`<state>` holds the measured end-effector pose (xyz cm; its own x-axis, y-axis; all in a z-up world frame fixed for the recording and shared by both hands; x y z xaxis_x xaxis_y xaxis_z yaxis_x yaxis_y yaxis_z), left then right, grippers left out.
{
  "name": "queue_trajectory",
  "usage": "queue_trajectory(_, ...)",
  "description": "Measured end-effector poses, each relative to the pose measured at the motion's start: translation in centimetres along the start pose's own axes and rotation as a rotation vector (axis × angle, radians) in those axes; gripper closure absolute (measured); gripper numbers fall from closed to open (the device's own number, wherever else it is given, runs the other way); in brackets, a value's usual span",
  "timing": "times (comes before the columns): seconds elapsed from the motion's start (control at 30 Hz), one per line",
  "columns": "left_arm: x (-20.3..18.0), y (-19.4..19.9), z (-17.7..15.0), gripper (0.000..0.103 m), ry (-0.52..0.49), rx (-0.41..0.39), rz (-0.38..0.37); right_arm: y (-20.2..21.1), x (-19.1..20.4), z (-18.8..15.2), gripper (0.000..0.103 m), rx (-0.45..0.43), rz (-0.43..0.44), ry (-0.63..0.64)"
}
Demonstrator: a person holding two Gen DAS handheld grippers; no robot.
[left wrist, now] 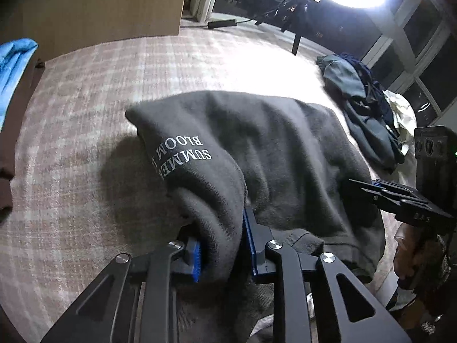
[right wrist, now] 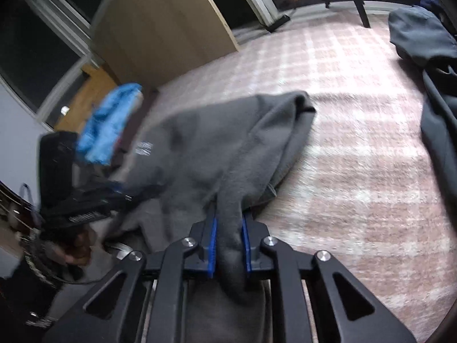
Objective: Fold clothes
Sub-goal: 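Pinch the bundle with the left gripper while the right gripper pinches it, then carry the bundle with both grippers onto the stack of folded clothes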
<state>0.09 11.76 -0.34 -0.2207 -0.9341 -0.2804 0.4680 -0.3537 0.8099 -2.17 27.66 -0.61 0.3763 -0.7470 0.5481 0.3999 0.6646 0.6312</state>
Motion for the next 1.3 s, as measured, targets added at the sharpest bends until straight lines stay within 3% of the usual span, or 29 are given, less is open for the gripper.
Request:
queue_trajectory(0.33,-1.9,4.8,1.0,0.082,-0.048,-0.083,-0.057,3.2,4.1,1.2,0.09,-0.047,0.07,0.024)
queue_trajectory(0.6,1.2,11.3,2.7,0.082,-0.08,-0.187,-0.067,4.2,11.3,3.5,0.09,-0.097,0.089,0.101)
queue_trajectory(0.8,8.3,18.8,5.1,0.081,-0.132,-0.28,-0.038,2.2,20.0,7.3,0.09,-0.153,0.123,0.208)
queue_trajectory(1.0,18.2,26.4,8.4,0.081,-0.173,-0.368,0.087,-2.5,29.0,12.9,0.09,-0.201,0.199,0.297)
queue_trajectory(1.13,24.8,28.7,10.7,0.081,-0.156,-0.388,0.156,-8.0,34.1,15.2,0.09,-0.215,0.221,0.318)
queue_trajectory(1.3,32.3,28.0,13.0,0.081,-0.135,-0.358,0.239,-15.0,37.5,16.6,0.09,-0.185,0.225,0.292)
Point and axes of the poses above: each gripper's, at about its wrist camera, not at the fingertips, and y roughly against the way its jaws point, x to its left, z to its top, the point moved 5 cm from there along -y, roughly the way its jaws point, and after that the axes turned 5 degrees about -x, right-handed, at the moved point
